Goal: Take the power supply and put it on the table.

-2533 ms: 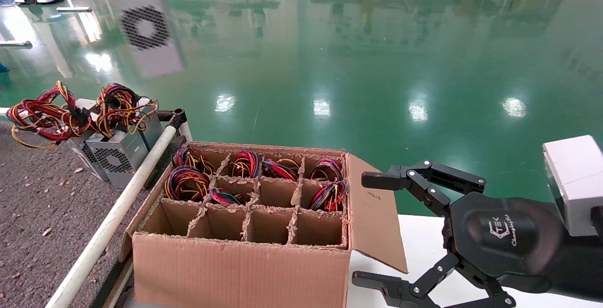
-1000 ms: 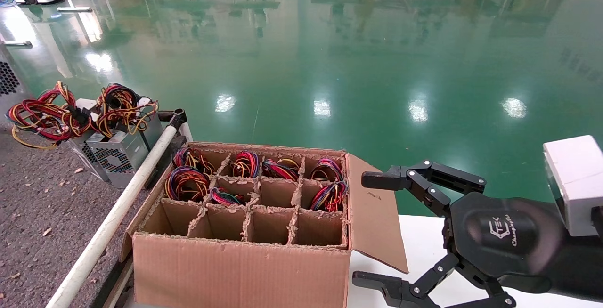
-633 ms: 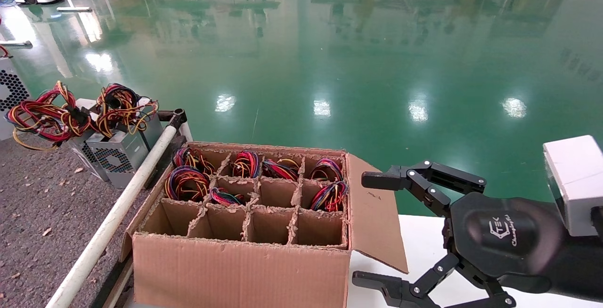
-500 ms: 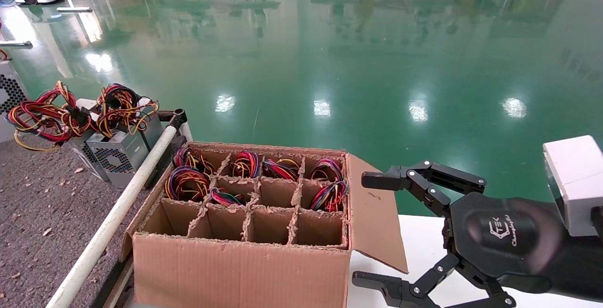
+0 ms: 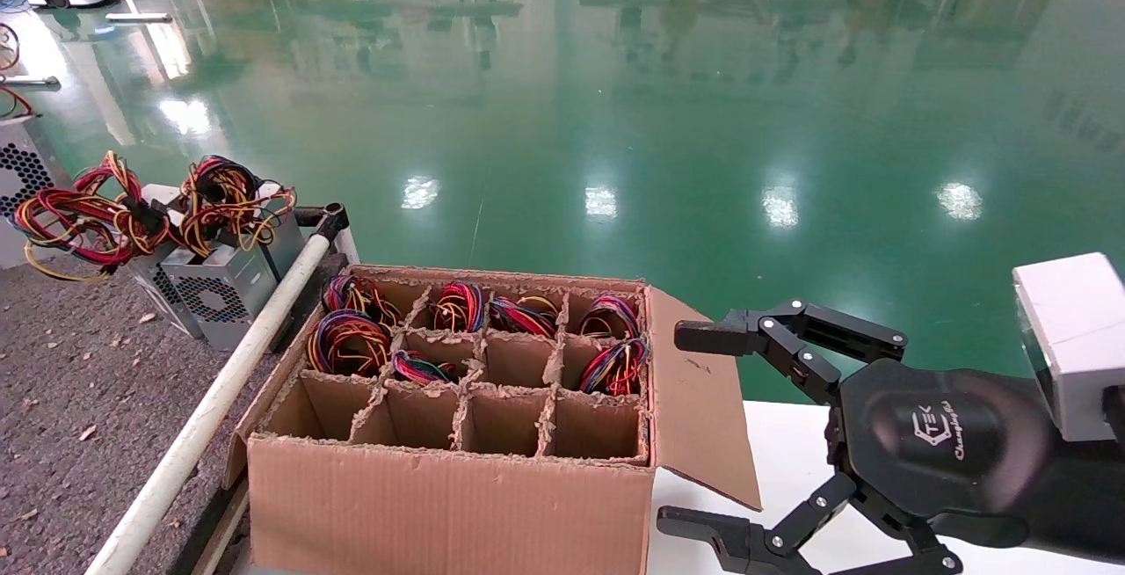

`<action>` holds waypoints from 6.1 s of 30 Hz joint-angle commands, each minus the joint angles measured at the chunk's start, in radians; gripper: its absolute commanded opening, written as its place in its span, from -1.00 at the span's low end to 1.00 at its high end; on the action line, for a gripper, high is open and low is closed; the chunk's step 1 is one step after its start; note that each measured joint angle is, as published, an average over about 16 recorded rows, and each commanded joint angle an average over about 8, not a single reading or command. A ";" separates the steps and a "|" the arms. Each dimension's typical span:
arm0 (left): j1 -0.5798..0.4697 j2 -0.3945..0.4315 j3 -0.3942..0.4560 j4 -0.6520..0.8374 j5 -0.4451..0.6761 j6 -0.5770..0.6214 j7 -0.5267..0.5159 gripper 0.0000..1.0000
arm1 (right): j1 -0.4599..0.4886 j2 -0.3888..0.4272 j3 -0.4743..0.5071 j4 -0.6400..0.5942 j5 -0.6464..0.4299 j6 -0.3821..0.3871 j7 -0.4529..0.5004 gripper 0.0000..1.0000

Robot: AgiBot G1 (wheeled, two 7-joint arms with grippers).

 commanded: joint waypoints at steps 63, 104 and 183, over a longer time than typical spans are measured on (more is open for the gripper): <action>0.245 -0.012 -0.062 -0.137 -0.096 0.045 0.151 -1.00 | 0.000 0.000 0.000 0.000 0.000 0.000 0.000 1.00; 0.314 0.060 -0.133 -0.065 -0.184 -0.051 0.306 -1.00 | 0.000 0.000 -0.001 0.000 0.000 0.000 0.000 1.00; 0.028 0.172 -0.167 0.096 -0.225 -0.102 0.051 1.00 | 0.000 0.000 -0.001 -0.001 0.001 0.000 0.000 1.00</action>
